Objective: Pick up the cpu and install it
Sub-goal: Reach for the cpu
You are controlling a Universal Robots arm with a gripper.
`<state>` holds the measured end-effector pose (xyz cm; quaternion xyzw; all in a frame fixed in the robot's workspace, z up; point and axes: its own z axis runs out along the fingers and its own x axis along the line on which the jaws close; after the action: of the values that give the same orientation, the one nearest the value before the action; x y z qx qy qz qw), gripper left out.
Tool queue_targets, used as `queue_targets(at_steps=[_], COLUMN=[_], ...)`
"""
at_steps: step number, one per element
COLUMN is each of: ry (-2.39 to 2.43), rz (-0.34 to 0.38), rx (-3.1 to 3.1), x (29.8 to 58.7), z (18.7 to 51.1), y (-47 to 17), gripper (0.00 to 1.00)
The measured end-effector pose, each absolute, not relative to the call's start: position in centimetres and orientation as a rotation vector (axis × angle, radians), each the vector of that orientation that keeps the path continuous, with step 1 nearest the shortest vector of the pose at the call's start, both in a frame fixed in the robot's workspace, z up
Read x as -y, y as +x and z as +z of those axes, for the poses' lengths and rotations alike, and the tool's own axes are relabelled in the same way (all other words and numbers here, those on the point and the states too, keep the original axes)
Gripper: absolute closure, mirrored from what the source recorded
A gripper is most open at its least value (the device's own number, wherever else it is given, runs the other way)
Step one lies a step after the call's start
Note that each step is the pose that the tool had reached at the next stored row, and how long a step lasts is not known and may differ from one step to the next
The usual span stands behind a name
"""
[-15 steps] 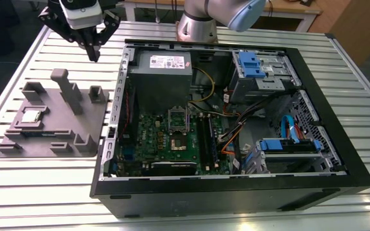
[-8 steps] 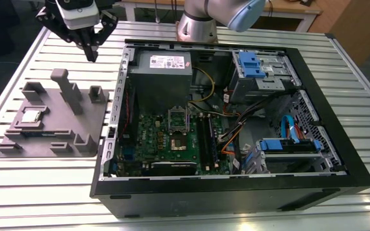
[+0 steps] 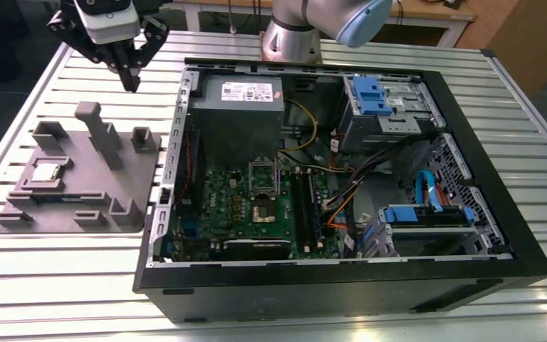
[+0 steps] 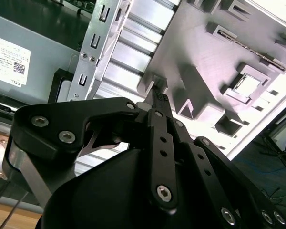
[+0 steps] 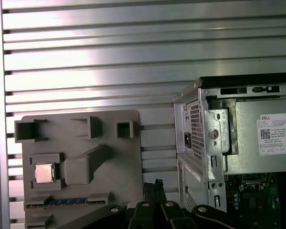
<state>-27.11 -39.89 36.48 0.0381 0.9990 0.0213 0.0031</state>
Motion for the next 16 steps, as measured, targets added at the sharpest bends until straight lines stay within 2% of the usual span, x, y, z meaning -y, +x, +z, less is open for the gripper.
queue_targets(at_steps=[16], ry=[0.119], rz=[0.067], rx=[-3.133], x=[39.9], z=[36.3], y=[-28.5], gripper=[0.90])
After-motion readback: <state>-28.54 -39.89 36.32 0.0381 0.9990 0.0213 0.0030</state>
